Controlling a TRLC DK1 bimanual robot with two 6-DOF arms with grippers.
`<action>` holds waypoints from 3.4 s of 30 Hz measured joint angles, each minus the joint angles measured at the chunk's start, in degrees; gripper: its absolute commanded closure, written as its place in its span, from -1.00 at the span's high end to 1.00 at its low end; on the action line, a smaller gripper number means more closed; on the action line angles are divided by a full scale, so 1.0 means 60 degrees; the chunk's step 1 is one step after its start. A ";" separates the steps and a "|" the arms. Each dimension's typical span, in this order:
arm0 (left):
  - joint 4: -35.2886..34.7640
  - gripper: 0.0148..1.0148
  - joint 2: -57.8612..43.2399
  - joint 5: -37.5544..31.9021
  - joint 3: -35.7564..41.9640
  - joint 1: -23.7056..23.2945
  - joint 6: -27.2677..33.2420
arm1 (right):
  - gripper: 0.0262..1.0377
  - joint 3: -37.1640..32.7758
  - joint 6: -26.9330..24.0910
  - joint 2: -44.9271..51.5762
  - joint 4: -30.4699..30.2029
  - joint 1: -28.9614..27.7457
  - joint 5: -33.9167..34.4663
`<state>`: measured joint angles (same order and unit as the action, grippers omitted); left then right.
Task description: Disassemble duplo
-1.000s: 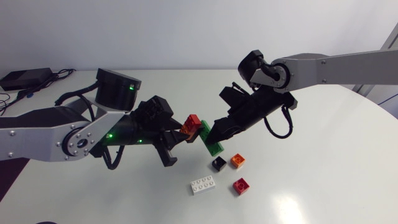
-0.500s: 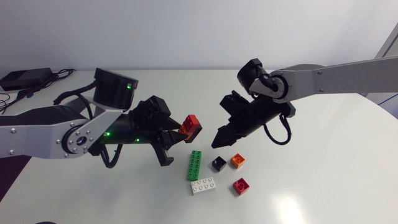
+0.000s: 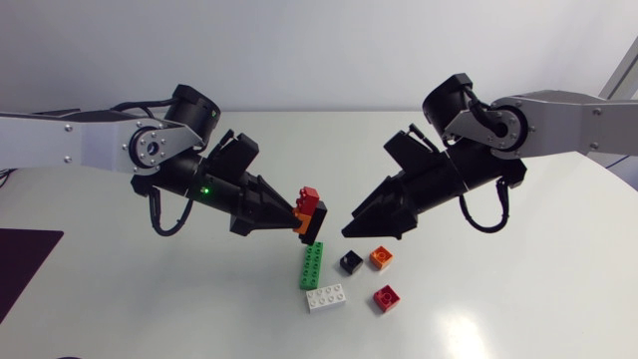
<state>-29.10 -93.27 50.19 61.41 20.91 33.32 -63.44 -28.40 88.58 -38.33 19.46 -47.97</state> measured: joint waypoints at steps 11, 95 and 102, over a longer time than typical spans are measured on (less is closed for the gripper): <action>-0.2288 -0.67 -0.0149 0.1024 0.0933 0.0477 0.1636 | 0.90 -0.0397 -0.1902 0.0226 -0.1373 -0.0058 -0.1432; -0.4692 0.82 0.0576 -0.0058 0.2408 0.0812 0.3228 | -0.54 0.0958 -0.2765 -0.1129 -0.1016 0.1140 -0.0353; -0.4943 0.80 0.0036 0.0106 0.2419 0.1257 0.3708 | -0.54 0.0958 -0.2725 -0.1133 -0.1013 0.1198 -0.0364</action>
<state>-58.76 -93.06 50.83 75.92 28.45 55.57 -57.69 -44.75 81.78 -44.40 26.65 -50.15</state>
